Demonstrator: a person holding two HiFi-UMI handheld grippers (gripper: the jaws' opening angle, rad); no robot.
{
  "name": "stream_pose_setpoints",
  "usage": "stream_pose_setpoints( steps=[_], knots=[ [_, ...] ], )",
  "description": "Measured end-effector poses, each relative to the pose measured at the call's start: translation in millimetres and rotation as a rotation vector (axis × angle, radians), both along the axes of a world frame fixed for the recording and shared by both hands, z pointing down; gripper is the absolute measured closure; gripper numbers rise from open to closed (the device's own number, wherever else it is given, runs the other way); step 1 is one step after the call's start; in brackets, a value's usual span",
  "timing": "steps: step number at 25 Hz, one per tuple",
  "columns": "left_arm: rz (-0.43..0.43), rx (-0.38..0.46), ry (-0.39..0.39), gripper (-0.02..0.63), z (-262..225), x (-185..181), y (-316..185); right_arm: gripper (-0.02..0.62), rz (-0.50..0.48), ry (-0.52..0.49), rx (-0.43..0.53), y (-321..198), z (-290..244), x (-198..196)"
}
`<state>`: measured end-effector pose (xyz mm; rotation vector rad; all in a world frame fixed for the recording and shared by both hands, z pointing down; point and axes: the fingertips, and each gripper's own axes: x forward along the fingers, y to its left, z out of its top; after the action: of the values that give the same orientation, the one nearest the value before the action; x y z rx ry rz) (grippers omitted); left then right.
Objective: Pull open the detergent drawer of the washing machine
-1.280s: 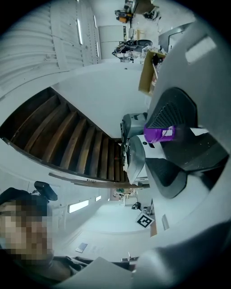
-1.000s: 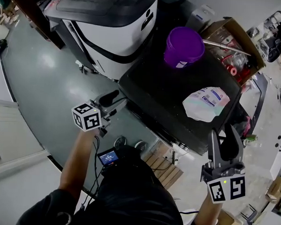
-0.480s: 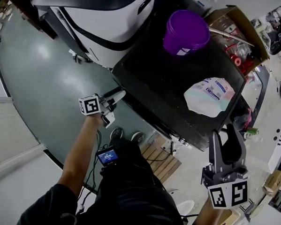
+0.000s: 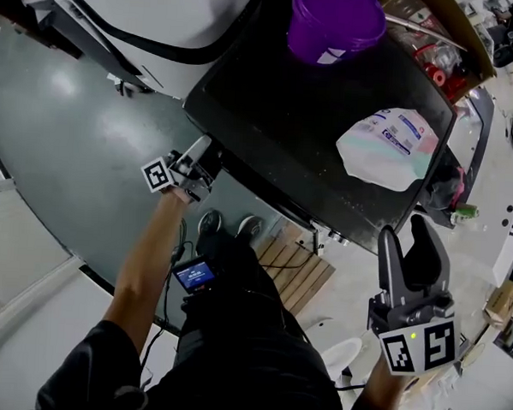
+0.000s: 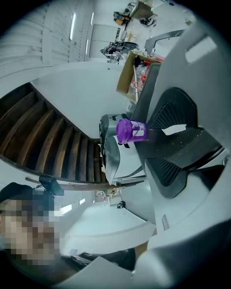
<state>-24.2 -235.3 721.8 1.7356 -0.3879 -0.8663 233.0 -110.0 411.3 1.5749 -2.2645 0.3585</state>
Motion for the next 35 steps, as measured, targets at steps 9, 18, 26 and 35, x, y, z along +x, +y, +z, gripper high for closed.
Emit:
stream_pose_setpoints(
  steps=[9, 18, 26, 35],
  knots=[
    [-0.019, -0.035, 0.133, 0.25, -2, -25, 33, 0.414, 0.048, 0.007, -0.064, 10, 19, -2],
    [0.105, -0.059, 0.037, 0.25, -16, -68, 120, 0.414, 0.089, -0.023, -0.107, 8, 34, -6],
    [0.158, -0.063, 0.028, 0.242, -13, -69, 122, 0.414, 0.096, -0.068, -0.113, 0, 36, -20],
    [0.287, -0.153, -0.329, 0.256, 2, -99, 138, 0.414, 0.105, -0.132, -0.069, -6, 21, -37]
  ],
)
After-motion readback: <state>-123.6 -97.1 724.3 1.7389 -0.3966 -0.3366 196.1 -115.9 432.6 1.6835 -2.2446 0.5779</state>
